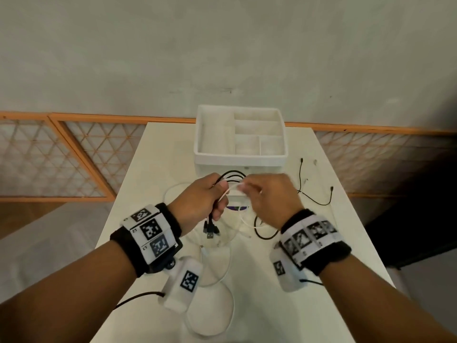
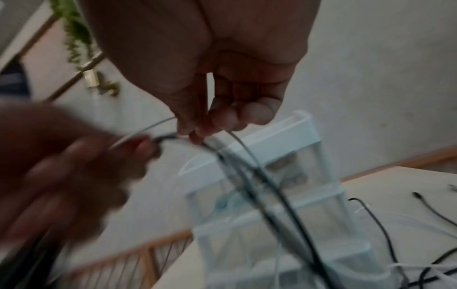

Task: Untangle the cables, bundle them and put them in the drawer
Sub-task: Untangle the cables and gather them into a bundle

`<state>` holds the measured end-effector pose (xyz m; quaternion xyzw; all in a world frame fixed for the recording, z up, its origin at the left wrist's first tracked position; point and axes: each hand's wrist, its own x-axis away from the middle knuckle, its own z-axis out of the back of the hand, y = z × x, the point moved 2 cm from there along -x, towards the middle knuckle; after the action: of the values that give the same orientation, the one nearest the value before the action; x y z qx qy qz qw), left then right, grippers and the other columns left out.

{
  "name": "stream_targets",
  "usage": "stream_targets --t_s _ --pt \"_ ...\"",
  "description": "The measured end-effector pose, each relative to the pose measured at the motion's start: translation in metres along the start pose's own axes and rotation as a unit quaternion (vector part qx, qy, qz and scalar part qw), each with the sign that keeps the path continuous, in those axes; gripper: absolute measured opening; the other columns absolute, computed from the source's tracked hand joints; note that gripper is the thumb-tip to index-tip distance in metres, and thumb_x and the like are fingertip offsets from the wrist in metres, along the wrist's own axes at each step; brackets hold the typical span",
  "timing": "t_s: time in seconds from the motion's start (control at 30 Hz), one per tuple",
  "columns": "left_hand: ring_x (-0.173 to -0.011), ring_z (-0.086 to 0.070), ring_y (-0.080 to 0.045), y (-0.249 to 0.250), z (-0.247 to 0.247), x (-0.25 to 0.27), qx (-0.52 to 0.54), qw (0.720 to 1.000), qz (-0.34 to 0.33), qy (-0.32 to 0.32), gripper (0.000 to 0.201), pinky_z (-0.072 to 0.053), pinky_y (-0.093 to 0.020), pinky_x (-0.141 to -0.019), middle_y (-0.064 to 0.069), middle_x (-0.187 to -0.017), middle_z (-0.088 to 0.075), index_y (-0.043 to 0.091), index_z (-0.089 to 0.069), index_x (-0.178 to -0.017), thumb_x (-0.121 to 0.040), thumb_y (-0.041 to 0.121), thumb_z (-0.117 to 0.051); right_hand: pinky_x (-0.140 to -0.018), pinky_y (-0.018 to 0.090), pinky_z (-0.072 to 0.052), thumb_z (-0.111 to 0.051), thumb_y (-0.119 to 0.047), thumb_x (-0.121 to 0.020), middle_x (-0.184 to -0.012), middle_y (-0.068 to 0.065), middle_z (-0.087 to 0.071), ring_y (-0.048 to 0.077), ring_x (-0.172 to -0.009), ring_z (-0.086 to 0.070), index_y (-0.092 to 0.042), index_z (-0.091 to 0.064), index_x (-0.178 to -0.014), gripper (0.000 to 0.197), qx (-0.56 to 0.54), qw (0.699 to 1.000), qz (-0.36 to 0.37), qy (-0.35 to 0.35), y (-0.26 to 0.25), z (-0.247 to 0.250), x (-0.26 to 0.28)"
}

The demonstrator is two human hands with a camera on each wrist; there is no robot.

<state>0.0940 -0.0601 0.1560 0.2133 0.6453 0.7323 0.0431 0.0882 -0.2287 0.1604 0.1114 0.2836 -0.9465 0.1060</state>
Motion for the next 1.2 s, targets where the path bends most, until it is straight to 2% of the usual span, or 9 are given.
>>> stream_targets --t_s 0.13,0.33,0.4,0.53,0.67,0.8,0.9,1.03,1.2 --pt "-0.053 -0.044 -0.021 -0.017 0.005 0.007 0.024 0.999 0.031 -0.012 0.022 -0.046 -0.036 -0.065 -0.006 -0.06 -0.045 0.008 -0.046 -0.088 -0.106 0.018 -0.039 -0.073 0.025 -0.049 -0.063 -0.03 -0.095 -0.072 0.0 -0.072 0.015 -0.063 -0.06 -0.018 -0.079 -0.097 0.02 -0.03 0.994 -0.086 0.056 0.026 0.049 -0.014" --pt "-0.053 -0.048 -0.023 -0.025 0.003 0.008 0.01 0.998 0.041 -0.04 0.026 -0.04 -0.048 -0.076 -0.005 -0.055 -0.054 0.009 -0.047 -0.086 -0.106 0.022 -0.038 -0.085 0.031 -0.05 -0.063 -0.032 -0.094 -0.064 0.002 -0.067 0.024 -0.071 -0.063 -0.013 -0.078 -0.09 0.025 -0.035 0.983 -0.16 0.078 0.048 0.052 -0.017" --pt "-0.049 -0.044 -0.017 -0.022 0.004 0.008 0.002 0.999 0.042 -0.03 0.026 -0.039 -0.043 -0.071 -0.001 -0.054 -0.048 0.009 -0.049 -0.087 -0.106 0.022 -0.038 -0.076 0.023 -0.047 -0.066 -0.031 -0.091 -0.062 -0.007 -0.061 0.015 -0.069 -0.06 -0.021 -0.075 -0.107 0.021 -0.037 0.985 -0.167 0.036 0.047 0.05 -0.015" --pt "-0.046 -0.028 -0.011 -0.013 0.002 0.007 -0.038 0.998 0.03 -0.029 0.032 -0.031 -0.027 -0.05 0.004 -0.06 -0.033 0.008 -0.056 -0.089 -0.105 0.029 -0.04 -0.07 0.023 -0.049 -0.076 -0.031 -0.08 -0.066 -0.007 -0.059 0.004 -0.063 -0.057 -0.044 -0.041 -0.141 0.072 -0.067 0.984 -0.105 -0.125 0.019 0.04 -0.003" --pt "-0.049 -0.025 -0.011 0.008 -0.006 0.014 -0.107 0.993 -0.026 -0.049 0.044 -0.024 -0.025 -0.049 0.01 -0.055 -0.035 0.012 -0.07 -0.08 -0.102 0.04 -0.044 -0.054 0.019 -0.039 -0.074 -0.042 -0.082 -0.052 -0.008 -0.053 0.004 -0.049 -0.05 -0.037 -0.064 -0.083 0.011 -0.052 0.972 -0.046 -0.222 -0.002 0.006 0.014" --pt "-0.057 -0.024 -0.02 0.035 0.006 0.026 -0.103 0.99 -0.078 -0.047 0.039 -0.023 -0.026 -0.051 0.001 -0.06 -0.033 0.011 -0.077 -0.082 -0.098 0.036 -0.052 -0.059 0.025 -0.05 -0.068 -0.043 -0.085 -0.061 -0.004 -0.065 0.013 -0.054 -0.059 -0.021 -0.071 -0.072 0.026 0.08 0.921 -0.183 -0.335 0.062 -0.007 0.014" --pt "-0.05 -0.035 -0.014 0.034 0.015 0.031 -0.205 0.972 -0.063 -0.101 0.03 -0.028 -0.017 -0.05 0.005 -0.056 -0.042 0.02 -0.079 -0.089 -0.098 0.033 -0.053 -0.064 0.032 -0.057 -0.072 -0.035 -0.085 -0.073 0.007 -0.071 0.025 -0.069 -0.068 -0.015 -0.074 -0.08 0.02 0.091 0.943 -0.262 -0.184 0.112 0.024 -0.009" --pt "-0.047 -0.049 -0.002 -0.012 0.011 0.011 -0.309 0.948 0.033 -0.072 0.022 -0.041 -0.014 -0.046 0.01 -0.059 -0.055 0.024 -0.075 -0.088 -0.098 0.024 -0.055 -0.063 0.019 -0.05 -0.077 -0.028 -0.082 -0.078 -0.003 -0.066 0.016 -0.071 -0.062 -0.02 -0.068 -0.085 0.012 -0.004 0.979 -0.155 0.129 0.111 0.06 -0.037" --pt "-0.056 -0.049 -0.013 -0.053 -0.009 -0.01 -0.309 0.948 0.071 0.037 0.025 -0.039 -0.02 -0.051 0.0 -0.071 -0.061 0.02 -0.07 -0.084 -0.096 0.014 -0.05 -0.102 0.042 -0.05 -0.073 -0.014 -0.083 -0.131 0.003 -0.062 0.024 -0.109 -0.065 -0.041 -0.03 -0.147 0.081 -0.036 0.976 -0.212 -0.028 0.128 0.018 -0.018"
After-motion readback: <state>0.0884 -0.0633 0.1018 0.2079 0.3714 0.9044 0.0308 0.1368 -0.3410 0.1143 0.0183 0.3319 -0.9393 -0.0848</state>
